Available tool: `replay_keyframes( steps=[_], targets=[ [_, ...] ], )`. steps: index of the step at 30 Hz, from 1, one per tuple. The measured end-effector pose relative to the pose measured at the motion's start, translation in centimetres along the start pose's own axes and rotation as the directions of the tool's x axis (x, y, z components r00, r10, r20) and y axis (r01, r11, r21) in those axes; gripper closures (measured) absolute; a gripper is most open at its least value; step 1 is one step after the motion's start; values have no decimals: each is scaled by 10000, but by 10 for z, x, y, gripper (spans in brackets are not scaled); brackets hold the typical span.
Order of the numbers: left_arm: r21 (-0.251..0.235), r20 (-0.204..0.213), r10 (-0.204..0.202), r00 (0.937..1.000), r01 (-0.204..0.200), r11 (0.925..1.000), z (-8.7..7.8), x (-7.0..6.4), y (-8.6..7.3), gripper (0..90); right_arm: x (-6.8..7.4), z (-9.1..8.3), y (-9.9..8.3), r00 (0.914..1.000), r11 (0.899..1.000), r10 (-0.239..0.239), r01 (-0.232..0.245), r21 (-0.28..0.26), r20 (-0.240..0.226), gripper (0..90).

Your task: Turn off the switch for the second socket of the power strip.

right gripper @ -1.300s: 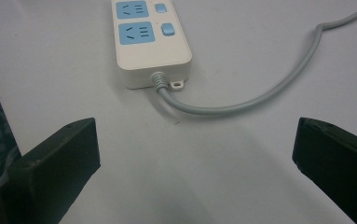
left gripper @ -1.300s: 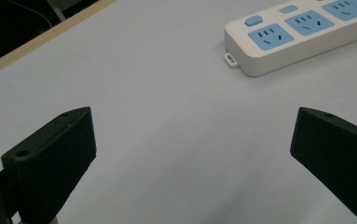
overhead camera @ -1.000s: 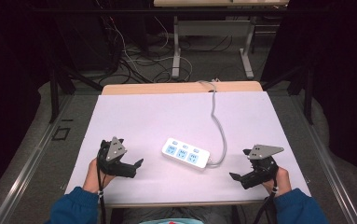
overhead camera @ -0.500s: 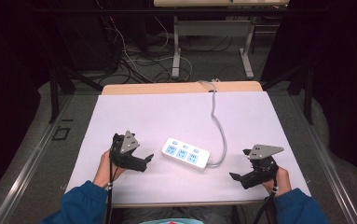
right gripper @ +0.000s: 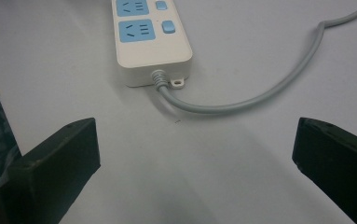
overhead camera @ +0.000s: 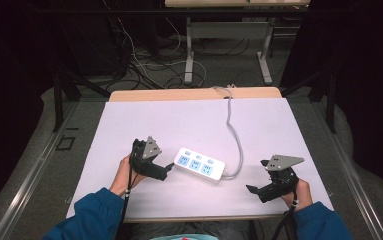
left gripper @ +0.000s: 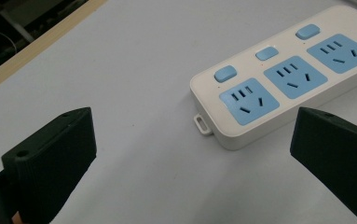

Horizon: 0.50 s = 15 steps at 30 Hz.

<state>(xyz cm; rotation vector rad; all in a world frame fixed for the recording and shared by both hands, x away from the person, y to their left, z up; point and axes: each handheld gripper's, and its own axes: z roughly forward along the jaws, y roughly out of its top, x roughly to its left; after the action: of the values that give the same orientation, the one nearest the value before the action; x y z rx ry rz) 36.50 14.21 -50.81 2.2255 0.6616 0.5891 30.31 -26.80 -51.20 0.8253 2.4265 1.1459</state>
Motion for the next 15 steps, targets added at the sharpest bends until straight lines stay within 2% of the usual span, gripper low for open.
replay_keyframes(
  steps=[7, 15],
  targets=[
    [-35, 196, 34, 9998, -33, 10000, 14, -2, 12, 4, -1, 0, 0, 9998, 9998, -116, 118, 143, -132, 0],
    [-74, 279, 56, 9996, -54, 10000, 22, -2, 19, 5, 0, 1, 0, 9999, 10000, -48, 49, 80, -110, 0]
  ],
)
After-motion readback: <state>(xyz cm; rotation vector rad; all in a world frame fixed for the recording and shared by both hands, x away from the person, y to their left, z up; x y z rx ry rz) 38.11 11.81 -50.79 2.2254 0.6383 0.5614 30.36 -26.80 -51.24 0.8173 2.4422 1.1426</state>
